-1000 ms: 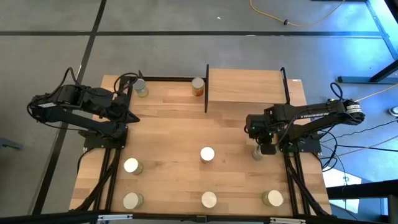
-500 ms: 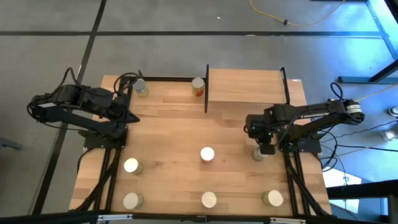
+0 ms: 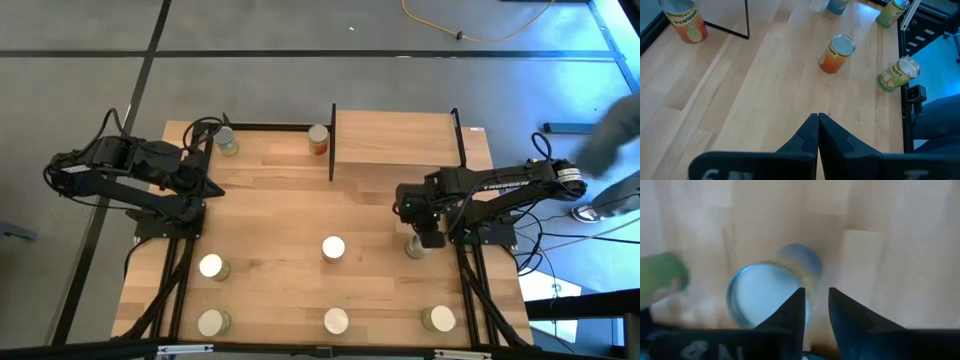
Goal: Pick and place cans onto a shelf
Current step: Put the canned peas on the shelf
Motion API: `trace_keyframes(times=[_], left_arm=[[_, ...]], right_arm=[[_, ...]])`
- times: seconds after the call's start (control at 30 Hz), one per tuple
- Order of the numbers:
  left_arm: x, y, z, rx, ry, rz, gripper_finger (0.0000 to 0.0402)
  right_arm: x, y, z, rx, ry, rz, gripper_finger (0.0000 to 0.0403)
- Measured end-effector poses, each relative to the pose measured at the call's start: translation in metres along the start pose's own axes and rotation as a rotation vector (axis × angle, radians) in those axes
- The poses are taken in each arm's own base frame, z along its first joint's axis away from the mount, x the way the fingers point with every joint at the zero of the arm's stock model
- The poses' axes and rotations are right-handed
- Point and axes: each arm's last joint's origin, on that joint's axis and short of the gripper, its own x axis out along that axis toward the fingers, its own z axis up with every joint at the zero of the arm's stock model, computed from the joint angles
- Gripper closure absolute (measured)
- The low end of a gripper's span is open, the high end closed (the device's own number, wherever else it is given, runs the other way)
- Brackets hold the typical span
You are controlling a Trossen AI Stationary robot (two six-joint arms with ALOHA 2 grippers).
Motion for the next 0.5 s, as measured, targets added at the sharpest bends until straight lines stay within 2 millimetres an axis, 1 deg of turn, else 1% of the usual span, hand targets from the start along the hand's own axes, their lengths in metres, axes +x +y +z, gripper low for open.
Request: trace_keyframes(times=[0.13,0.3,0.5], left_arm=[[-0.0001,0.0000,0.0000,0.000,0.000,0.000,0.0401],[0.0000,0.0006,0.0003,-0.002,-0.009,0.019,0.0401],[0.0000,0.0007,0.0003,-0.003,-0.011,0.024,0.0401]], right_arm=[[0.0000,0.0029,-0.0013,-0.067,0.008,0.089,0.0312],[0.0013,0.0010,-0.0034,-0.105,0.029,-0.033,0.0312],[0.0032,0.0006,-0.0041,-0.105,0.040,-0.034,0.0312]])
